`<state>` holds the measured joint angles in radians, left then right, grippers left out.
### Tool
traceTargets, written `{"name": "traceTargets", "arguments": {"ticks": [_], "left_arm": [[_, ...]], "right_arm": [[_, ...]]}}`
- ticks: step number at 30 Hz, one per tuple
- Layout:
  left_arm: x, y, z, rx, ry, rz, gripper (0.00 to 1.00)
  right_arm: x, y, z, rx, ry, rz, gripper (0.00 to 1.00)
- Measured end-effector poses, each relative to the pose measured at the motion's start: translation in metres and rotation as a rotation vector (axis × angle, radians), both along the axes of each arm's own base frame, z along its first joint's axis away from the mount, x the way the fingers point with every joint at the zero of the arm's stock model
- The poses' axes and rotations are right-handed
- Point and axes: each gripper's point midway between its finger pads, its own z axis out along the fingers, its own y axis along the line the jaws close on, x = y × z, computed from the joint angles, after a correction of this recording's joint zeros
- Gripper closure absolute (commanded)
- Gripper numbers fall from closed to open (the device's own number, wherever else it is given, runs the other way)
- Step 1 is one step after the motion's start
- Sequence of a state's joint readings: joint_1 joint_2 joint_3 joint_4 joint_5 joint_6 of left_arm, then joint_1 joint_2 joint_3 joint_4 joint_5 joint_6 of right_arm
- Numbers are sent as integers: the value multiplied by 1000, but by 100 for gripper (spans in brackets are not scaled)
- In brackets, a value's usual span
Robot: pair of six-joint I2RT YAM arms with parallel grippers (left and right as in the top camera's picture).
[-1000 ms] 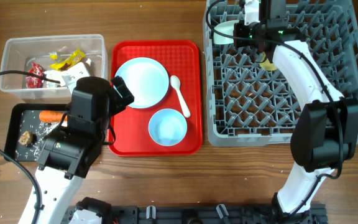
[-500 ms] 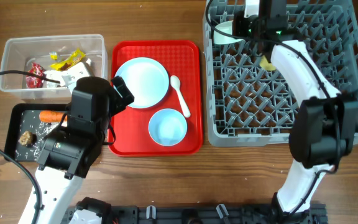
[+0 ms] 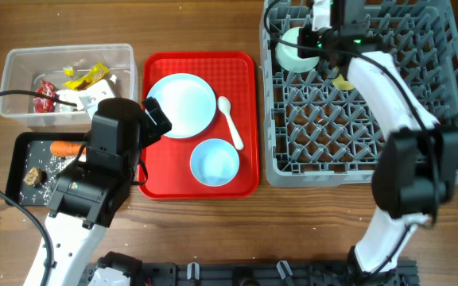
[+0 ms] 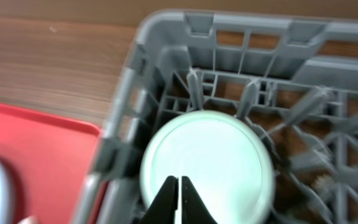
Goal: Sort waste into correct bins and load items into the dishwasher rack
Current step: 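Lower the green bowl into the rack and open the right gripper, then move the left gripper to the light-blue bowl and grip its rim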
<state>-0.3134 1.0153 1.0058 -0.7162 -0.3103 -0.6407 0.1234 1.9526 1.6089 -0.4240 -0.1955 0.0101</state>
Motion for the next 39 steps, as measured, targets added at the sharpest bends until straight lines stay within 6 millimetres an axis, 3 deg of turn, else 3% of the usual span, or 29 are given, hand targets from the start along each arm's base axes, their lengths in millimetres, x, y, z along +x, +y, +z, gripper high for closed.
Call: {"name": "traceTargets", "arguments": {"ticks": [3,4,5,7,9,12,19,21,28,30,31,33,34,39], "left_arm": [[0,0,0,0,-1,0,0],[0,0,0,0,1,0,0],[0,0,0,0,1,0,0],[0,0,0,0,0,0,0],[0,0,0,0,1,0,0],[0,0,0,0,0,0,0],[0,0,0,0,0,0,0],[0,0,0,0,1,0,0],[-3,-18,-4,-69,27,-83,2],[-13,-27,-14,-97,91,-127,31],[-18,-30,-21,-106,129,-146,34],[-28,-36,-38,-121,224,-176,60],[-33,-39,-45,-132,264,-187,67],[-34,-52,-99,-161,475,-190,64]], "right_arm": [[-35,-1,65,37,-39,-6,87],[-58,4,89,67,-34,12,84],[-74,11,99,91,-14,39,82],[-105,28,104,129,57,101,71],[-133,47,86,137,183,159,62],[-165,59,60,104,339,198,51],[-181,53,50,73,415,180,41],[-183,52,49,71,424,179,33],[-193,48,44,57,474,171,32],[-196,47,43,55,488,170,32],[-196,47,43,55,489,170,32],[-197,47,43,54,491,170,32],[-197,47,43,54,491,170,32],[-197,47,42,54,492,170,32]]}}
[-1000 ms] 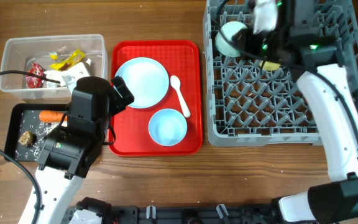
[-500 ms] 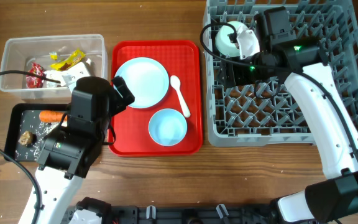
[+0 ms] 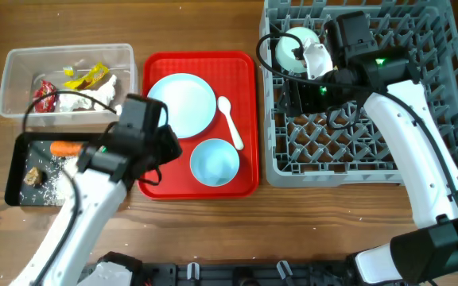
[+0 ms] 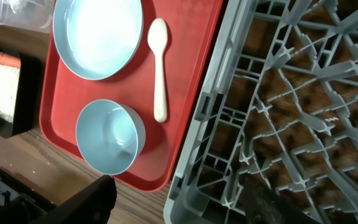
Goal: Sort waste into correct bins and load items into the dishwasher rack
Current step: 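Move the left gripper to the light-blue bowl and grip its rim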
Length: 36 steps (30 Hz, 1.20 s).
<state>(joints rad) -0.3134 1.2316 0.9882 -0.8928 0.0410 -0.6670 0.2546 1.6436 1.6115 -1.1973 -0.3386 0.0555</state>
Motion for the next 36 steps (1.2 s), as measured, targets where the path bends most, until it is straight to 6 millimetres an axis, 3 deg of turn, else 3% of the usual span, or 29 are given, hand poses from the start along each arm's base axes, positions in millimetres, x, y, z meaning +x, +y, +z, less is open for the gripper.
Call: {"name": "traceTargets", "arguments": {"ticks": [5,10,16,27,36], "left_arm": [[-4,-11,-62,2,228,-7,62],[-8,-39,-95,-25,318,-76,61],[-22,-63,-101,-15,340,-162,60],[-23,-54,-103,43,336,-149,68],[-16,-53,-103,55,304,-144,68]], "right_arm": [[-1,0,0,-1,6,0,32],[-2,0,-1,-2,8,0,32],[-2,0,-1,-2,8,0,32],[-8,-2,-3,-9,36,0,32],[-14,-4,-4,-16,60,0,28]]}}
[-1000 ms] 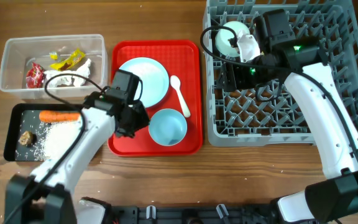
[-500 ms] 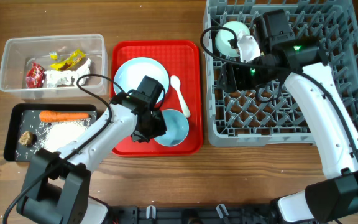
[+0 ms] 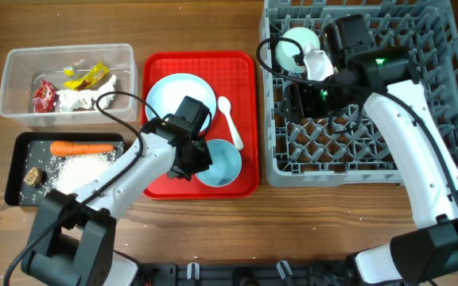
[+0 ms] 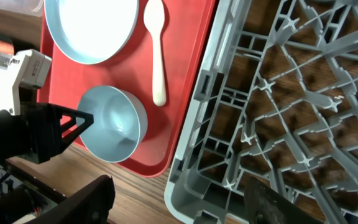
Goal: Sort waste into correct bins and load items into the dishwasher rack
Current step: 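Move the left gripper to the light-blue bowl and grip its rim, then lift the light-blue bowl with the left gripper toward the right gripper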
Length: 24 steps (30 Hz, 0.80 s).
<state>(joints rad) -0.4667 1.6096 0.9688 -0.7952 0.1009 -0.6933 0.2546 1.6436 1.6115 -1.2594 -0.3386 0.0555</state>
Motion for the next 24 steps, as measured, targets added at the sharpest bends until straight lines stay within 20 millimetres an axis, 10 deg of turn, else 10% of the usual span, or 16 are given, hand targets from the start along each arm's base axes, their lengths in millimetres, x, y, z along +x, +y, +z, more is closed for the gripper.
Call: {"name": "traceTargets", "arguments": {"ticks": [2,4,15,24], "left_arm": [[1,0,-1,0,-4,1,70],[-3,2,-4,5,4,1,96],[-9,6,-3,23,23,-29,96],[30,-15,112,-69,-175,-62,96]], "right_arm": [[-1,0,0,-1,3,0,25],[-2,-1,-1,-3,8,0,25],[-9,-3,-3,-11,41,1,32],[-23,28,-2,-14,31,101,34]]}}
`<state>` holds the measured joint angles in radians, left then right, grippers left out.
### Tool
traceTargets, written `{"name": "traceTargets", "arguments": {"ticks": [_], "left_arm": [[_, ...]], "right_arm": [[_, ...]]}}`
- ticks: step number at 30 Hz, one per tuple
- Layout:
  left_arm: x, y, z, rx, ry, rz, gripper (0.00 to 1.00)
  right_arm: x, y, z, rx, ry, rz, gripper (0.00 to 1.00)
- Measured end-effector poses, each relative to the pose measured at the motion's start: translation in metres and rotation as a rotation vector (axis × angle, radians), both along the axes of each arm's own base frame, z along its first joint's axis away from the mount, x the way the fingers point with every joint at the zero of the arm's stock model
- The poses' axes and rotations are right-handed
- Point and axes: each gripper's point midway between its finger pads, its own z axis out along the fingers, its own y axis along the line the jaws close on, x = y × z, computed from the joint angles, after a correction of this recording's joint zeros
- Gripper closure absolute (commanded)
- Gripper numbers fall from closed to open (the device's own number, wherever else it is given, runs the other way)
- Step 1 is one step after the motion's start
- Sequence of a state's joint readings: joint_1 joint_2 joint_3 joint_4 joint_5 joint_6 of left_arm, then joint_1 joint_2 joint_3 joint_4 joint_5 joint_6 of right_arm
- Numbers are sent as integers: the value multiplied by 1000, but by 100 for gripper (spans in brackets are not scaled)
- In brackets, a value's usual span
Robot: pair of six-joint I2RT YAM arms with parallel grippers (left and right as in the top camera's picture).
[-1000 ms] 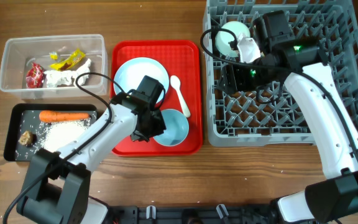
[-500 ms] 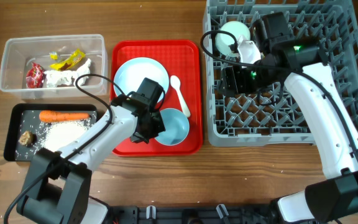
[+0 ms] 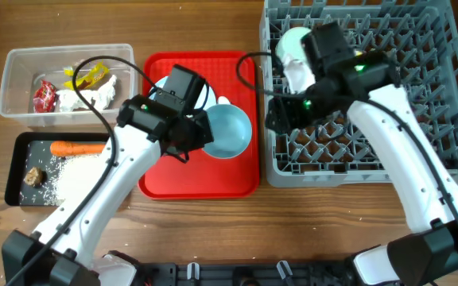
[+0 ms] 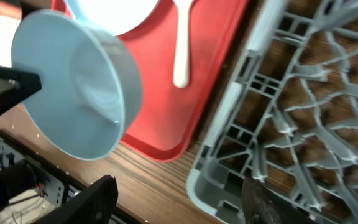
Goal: Sort waste into correct bins and load items into the dishwasher rack
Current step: 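Lift the light-blue bowl with the left gripper toward the right gripper, then grasp the light-blue bowl with the right gripper, then open the left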
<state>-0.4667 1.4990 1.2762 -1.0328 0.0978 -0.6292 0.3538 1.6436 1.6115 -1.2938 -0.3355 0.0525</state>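
Observation:
My left gripper (image 3: 203, 132) is shut on the rim of a light blue bowl (image 3: 229, 132), which hangs tilted above the red tray (image 3: 197, 184). In the right wrist view the bowl (image 4: 79, 93) faces sideways, with a dark left finger (image 4: 11, 84) at its rim. A pale blue plate (image 4: 120, 7) and a white spoon (image 4: 180, 43) lie on the tray; my left arm hides most of the plate from overhead. My right gripper (image 4: 179, 205) is open and holds nothing, over the left edge of the grey dishwasher rack (image 3: 388, 135). A pale green cup (image 3: 293, 41) sits in the rack's back left corner.
A clear bin (image 3: 14, 63) with wrappers stands at the back left. In front of it lies a black tray (image 3: 14, 171) holding a carrot (image 3: 78, 148), crumbs and a brown lump. Cables trail from both arms.
The bowl stood on the tray with my left gripper at its rim; now it is lifted, tilted and closer to the rack. My right gripper has shifted left toward the tray, still open.
First my right gripper was shut over the green cup in the rack's corner, my left arm over the black tray. Then the right gripper was open, away from the cup, which stayed in the rack. My left gripper then reached the bowl and now holds it aloft.

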Motion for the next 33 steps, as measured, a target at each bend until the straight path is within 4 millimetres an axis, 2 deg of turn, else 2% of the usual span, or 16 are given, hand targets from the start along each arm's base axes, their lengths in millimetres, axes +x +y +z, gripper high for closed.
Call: {"name": "traceTargets", "arguments": {"ticks": [2,6,12,14,15,16,17,19,24,33], "left_arm": [[-2,-2,0,-11,8,-8,96],[-3,-4,0,-19,13,-12,96],[-3,-4,0,-24,15,-14,96],[-3,-4,0,-24,15,-14,96],[-3,-4,0,-24,15,-14,96],[-3,-4,0,-24,15,-14,96],[-3,-4,0,-24,15,-14,96],[-3,-4,0,-24,15,-14,96],[-3,-4,0,-24,15,-14,96],[-2,-5,1,-26,11,-14,96]], "right_arm": [[-5,11,0,1,-4,35,37],[0,30,-1,25,-60,78,41],[1,49,-34,43,-82,106,49],[0,53,-44,45,-84,111,57],[-1,53,-47,45,-80,109,64],[-1,53,-49,44,-77,107,76],[-1,53,-49,45,-80,107,80],[1,54,-49,48,-85,104,81],[2,54,-48,52,-86,96,73],[6,57,-46,66,-90,61,72]]}}
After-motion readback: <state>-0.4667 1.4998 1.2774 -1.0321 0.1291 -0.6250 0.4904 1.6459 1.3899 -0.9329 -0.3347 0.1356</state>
